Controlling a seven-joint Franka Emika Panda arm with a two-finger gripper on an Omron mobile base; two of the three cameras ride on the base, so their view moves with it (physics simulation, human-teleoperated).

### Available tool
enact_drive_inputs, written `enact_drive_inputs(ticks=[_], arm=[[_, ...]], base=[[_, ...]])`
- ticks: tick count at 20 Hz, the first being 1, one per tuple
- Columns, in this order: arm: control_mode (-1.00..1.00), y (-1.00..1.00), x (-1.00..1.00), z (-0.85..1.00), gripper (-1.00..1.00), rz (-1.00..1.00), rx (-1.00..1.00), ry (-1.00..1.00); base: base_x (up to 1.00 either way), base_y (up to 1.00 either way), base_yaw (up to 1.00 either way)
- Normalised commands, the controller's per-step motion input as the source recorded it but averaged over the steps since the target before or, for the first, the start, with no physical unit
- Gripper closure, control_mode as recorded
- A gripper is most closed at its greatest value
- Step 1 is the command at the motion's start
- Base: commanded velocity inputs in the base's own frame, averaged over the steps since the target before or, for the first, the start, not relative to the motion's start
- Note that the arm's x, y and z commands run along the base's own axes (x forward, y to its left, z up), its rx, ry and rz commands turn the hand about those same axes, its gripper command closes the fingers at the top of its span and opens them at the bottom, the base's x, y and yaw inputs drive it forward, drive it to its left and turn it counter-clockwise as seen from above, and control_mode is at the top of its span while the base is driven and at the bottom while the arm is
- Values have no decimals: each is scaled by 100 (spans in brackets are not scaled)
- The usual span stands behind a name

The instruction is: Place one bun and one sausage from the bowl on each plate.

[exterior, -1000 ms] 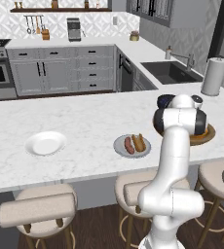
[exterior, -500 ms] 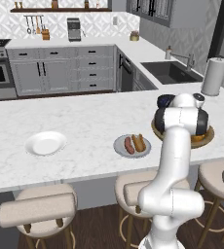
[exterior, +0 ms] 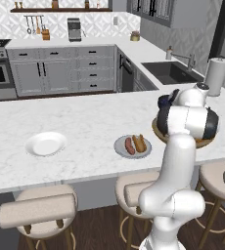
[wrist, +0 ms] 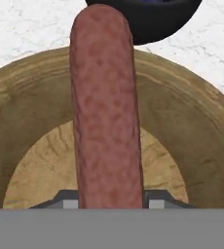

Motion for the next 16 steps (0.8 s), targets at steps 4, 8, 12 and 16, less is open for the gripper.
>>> enact_drive_inputs(ticks=[4,8,12,16], arm=[[-100,55,-69,54,100,-4,0,8],[-100,45,-87,52,100,-13,0,7],[-100,51,-91,40,100,-16,0,7],[-100,93,-83,29,100,-5,0,2]], base=[[0,0,0],[0,0,0],[0,0,0],[0,0,0]])
